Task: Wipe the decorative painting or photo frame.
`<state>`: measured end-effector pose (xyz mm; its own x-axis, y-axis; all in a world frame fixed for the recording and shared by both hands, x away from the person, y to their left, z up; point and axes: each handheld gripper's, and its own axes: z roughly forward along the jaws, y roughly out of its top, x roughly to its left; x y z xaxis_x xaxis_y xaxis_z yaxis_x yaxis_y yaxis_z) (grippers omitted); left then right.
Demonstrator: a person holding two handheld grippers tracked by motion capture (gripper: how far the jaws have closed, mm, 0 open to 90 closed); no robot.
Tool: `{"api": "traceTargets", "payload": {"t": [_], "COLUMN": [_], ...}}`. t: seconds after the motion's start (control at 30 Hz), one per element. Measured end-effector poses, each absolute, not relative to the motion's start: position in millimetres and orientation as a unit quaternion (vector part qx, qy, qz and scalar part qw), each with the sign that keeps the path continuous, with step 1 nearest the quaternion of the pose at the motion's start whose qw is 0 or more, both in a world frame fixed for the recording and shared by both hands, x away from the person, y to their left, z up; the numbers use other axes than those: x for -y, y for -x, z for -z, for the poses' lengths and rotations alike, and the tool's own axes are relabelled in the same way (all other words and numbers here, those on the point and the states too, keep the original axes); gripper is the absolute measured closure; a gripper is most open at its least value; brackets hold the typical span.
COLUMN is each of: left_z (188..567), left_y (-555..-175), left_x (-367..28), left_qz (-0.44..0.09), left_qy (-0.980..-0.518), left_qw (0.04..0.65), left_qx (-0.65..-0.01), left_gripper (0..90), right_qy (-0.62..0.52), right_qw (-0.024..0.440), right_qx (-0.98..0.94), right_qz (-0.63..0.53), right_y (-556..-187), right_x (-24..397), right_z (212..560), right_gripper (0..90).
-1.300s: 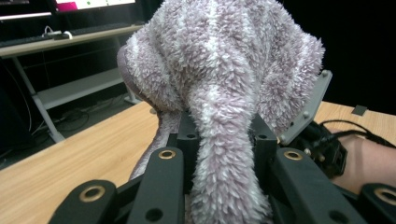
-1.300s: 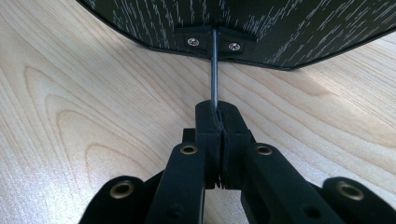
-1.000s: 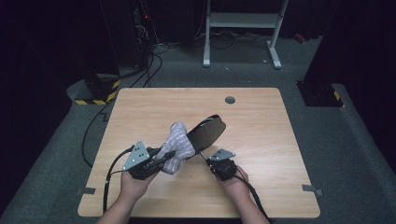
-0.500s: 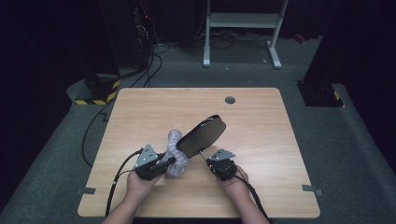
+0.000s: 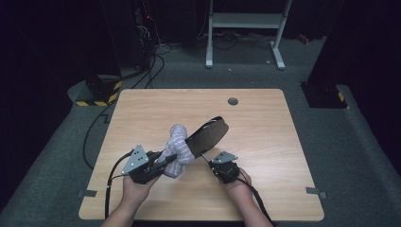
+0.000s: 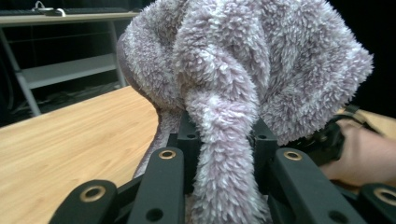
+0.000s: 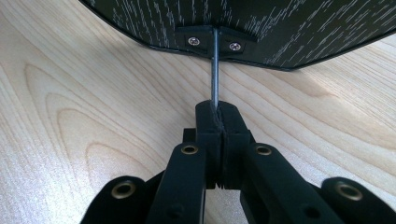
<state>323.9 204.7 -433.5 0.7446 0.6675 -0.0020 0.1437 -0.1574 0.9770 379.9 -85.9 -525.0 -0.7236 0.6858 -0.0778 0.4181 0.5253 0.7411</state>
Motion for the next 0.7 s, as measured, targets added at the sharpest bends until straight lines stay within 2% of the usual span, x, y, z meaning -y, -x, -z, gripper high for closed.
{"api": "traceTargets", "payload": {"t": [0.4,0.53,0.7], "left_z": [486,482,460], "left_y": [-350,-347,-335], "left_x": [-203,-204,-208], "left_qz": [-0.17,-0.173,-0.184], "left_qy": [-0.77,-0.77,-0.742], "left_qw": [0.52,0.519,0.565], "left_qx": [-0.327,-0.327,-0.309], "left_gripper": [73.0,73.1,73.1], "right_qy": [-0.323,-0.323,-0.323], "right_qw": [0.183,0.185,0.183], "right_qx": [-0.854,-0.854,-0.854], "right_qz": [-0.365,-0.364,-0.365], "right_y": [-380,-380,-380], "right_x": [86,86,86], "right_z": [525,525,525], "right_gripper": [88.8,88.8,88.8]}}
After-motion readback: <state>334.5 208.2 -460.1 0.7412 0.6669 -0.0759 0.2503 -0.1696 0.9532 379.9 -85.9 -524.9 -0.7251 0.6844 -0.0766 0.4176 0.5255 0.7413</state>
